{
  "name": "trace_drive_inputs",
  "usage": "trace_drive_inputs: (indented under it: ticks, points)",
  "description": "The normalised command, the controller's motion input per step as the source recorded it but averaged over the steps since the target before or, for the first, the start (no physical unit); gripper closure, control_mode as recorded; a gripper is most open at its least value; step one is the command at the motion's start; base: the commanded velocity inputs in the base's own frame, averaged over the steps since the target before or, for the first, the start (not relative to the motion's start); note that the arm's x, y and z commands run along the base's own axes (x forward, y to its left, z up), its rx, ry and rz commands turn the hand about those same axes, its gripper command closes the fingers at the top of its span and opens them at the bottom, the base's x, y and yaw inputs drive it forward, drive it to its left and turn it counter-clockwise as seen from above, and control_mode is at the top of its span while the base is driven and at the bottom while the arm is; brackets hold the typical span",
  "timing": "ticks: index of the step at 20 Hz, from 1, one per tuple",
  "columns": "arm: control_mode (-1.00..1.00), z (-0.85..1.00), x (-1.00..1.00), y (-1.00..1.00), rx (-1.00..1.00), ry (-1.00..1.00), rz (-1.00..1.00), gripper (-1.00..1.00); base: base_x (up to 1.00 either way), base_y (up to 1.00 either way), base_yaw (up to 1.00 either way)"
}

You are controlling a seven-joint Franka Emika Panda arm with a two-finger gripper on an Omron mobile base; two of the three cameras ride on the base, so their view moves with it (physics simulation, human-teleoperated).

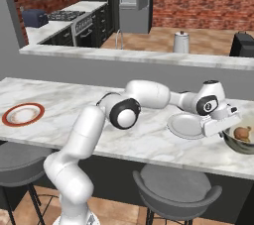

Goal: Pick the chicken drumstick and onion from their plates and place them in the bowl. Then put the bowl in the fridge.

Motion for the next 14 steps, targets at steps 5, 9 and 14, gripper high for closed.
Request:
trace_drive_inputs:
  ticks: [5,9,14]
  points:
    - [-1.00,0.36,-0.45,0.19,0.08,-0.01,0.06,1.00,0.00,0.00,0.00]
    - [-1.00,0.56,-0.41,0.26,0.00,-0.13,0.11,1.00,0.00,0.00,0.00]
    - [-1.00,0.46,-0.40,0.32,-0.01,-0.23,0.16,1.00,0.00,0.00,0.00]
